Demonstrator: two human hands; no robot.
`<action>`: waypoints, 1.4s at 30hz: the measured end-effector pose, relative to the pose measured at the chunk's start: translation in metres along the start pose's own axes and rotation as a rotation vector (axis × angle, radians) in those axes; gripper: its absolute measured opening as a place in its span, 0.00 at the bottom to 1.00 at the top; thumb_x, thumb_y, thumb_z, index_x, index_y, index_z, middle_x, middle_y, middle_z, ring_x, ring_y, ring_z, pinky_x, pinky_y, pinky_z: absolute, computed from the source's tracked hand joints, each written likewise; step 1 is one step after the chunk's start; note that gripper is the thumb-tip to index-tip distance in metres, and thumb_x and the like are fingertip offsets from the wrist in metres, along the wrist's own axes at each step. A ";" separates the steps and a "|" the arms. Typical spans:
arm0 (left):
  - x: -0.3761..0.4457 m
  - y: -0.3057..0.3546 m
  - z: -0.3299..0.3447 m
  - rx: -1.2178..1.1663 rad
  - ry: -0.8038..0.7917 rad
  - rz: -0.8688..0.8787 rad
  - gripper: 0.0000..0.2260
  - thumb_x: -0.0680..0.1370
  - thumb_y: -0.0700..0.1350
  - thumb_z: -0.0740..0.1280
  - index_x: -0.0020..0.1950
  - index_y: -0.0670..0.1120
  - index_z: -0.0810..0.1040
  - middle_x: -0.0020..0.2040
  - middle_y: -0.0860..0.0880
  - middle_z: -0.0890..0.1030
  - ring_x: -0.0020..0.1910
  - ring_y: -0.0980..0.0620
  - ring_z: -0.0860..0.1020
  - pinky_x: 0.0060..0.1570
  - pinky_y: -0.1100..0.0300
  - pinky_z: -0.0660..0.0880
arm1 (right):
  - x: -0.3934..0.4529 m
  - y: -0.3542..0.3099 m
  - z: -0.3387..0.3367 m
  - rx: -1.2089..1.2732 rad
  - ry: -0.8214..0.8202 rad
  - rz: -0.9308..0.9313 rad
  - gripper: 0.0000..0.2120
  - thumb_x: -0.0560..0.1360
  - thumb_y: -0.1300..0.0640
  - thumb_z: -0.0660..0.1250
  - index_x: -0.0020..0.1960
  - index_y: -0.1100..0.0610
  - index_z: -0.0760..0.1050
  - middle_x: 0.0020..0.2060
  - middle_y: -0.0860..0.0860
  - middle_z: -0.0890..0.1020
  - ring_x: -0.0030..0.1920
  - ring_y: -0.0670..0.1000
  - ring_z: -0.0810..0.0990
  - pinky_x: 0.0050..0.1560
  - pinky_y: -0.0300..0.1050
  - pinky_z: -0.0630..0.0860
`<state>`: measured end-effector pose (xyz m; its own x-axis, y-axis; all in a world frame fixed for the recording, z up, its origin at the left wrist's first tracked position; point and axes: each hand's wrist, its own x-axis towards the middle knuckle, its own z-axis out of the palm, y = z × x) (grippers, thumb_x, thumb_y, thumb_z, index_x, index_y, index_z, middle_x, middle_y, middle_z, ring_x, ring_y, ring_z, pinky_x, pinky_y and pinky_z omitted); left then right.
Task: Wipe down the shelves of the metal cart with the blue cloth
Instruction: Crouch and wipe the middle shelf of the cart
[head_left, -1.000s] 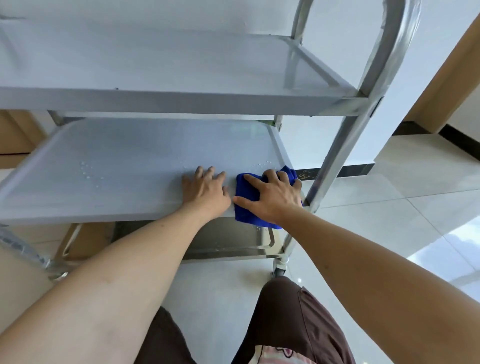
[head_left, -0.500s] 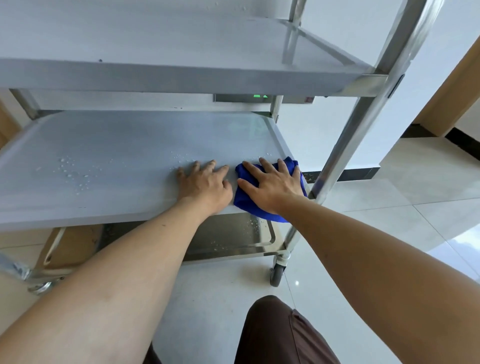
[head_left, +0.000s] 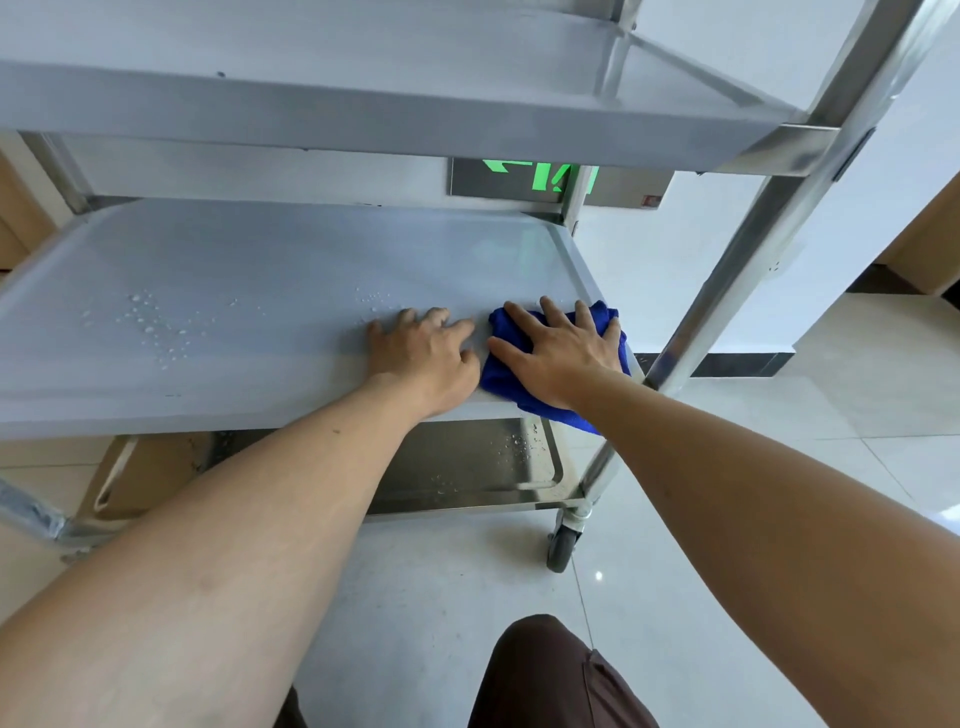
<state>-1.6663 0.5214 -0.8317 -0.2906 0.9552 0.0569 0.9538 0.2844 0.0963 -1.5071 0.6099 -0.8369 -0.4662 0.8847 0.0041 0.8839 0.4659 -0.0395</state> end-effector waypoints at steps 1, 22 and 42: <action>0.000 -0.001 -0.001 0.006 0.001 0.006 0.25 0.75 0.58 0.48 0.70 0.61 0.68 0.75 0.53 0.67 0.72 0.45 0.65 0.65 0.39 0.62 | 0.003 -0.001 0.000 -0.001 0.004 -0.003 0.36 0.70 0.23 0.37 0.77 0.31 0.50 0.80 0.47 0.57 0.79 0.62 0.51 0.72 0.73 0.43; 0.000 -0.007 0.004 -0.005 0.083 0.063 0.26 0.76 0.59 0.48 0.74 0.61 0.64 0.77 0.52 0.65 0.72 0.44 0.64 0.65 0.39 0.61 | 0.157 -0.018 -0.005 0.017 0.024 0.039 0.32 0.70 0.25 0.43 0.71 0.33 0.61 0.74 0.51 0.67 0.73 0.64 0.61 0.67 0.72 0.52; -0.007 -0.003 0.001 -0.060 0.168 0.036 0.25 0.77 0.62 0.47 0.71 0.61 0.71 0.72 0.53 0.73 0.70 0.46 0.69 0.64 0.38 0.66 | 0.200 -0.017 -0.015 0.066 0.012 0.081 0.30 0.74 0.28 0.43 0.72 0.34 0.63 0.74 0.50 0.69 0.74 0.64 0.61 0.70 0.74 0.52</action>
<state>-1.6667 0.5141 -0.8332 -0.2699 0.9361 0.2257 0.9590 0.2402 0.1505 -1.6150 0.7796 -0.8202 -0.3929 0.9195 0.0104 0.9139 0.3917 -0.1064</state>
